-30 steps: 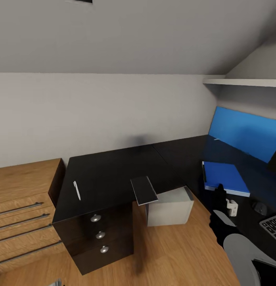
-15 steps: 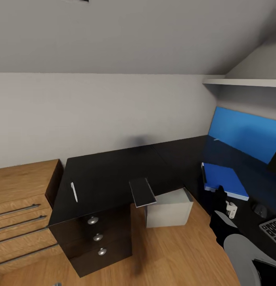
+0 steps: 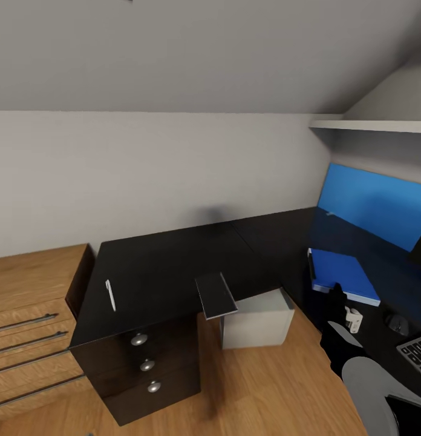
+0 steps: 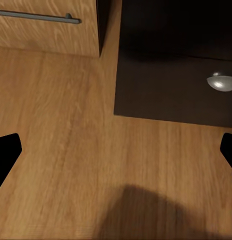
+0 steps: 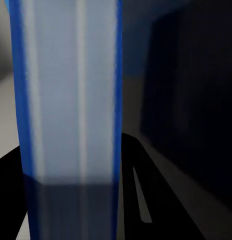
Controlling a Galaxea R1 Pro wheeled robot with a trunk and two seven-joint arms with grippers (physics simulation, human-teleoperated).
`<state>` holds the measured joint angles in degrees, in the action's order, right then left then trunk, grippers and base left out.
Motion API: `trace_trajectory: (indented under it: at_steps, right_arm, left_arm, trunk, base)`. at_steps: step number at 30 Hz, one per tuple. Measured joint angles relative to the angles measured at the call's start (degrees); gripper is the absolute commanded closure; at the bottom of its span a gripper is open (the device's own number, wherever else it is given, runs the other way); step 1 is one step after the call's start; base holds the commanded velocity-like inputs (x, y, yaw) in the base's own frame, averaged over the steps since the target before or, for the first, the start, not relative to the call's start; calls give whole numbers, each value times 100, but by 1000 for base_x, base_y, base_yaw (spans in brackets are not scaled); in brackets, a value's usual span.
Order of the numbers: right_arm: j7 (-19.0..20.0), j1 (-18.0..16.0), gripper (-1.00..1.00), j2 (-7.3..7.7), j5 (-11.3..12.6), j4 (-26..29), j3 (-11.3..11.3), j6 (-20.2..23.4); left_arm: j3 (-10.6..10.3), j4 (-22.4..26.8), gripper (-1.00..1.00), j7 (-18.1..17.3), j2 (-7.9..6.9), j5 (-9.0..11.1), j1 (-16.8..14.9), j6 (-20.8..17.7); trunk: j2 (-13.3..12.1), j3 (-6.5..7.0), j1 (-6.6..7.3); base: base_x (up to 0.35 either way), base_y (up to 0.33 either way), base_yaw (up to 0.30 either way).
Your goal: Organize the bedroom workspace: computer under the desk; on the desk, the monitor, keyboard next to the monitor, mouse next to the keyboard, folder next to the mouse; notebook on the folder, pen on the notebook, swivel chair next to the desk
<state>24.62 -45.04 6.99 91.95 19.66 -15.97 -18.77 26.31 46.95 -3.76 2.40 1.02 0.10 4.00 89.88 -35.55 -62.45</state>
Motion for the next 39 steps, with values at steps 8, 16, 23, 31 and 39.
trace_trajectory:
  at_steps: [8, 16, 23, 31, 39]
  right_arm:
    - [-1, 0, 100, 21, -11, 0, 4, -7]
    - [-125, 0, -100, 103, -17, -2, 4, -22]
    - [-164, 0, -100, 117, -20, 0, 7, -24]
    - [-166, 0, -100, 118, -27, 1, 9, -25]
    - [-166, 0, -100, 116, -30, 1, 15, -27]
  left_arm:
    - [0, -7, -100, 1, 0, -6, 0, -8]
    - [0, -7, -100, 2, 0, -6, 0, -9]
    - [0, -7, -100, -5, 0, -9, 0, -3]
    - [0, -7, -100, -6, 0, -8, 0, -1]
    - [0, -7, -100, -6, 0, -7, 0, -3]
  trunk:
    - [0, 0, -2]
    - [0, 0, -2]
    - [0, 0, -2]
    - [0, 0, -4]
    - [0, 0, -2]
  base:
    - [89, 0, 0]
    - [2, 0, 0]
    - [0, 0, 0]
    - [-89, 0, 0]
    - [-149, 0, 0]
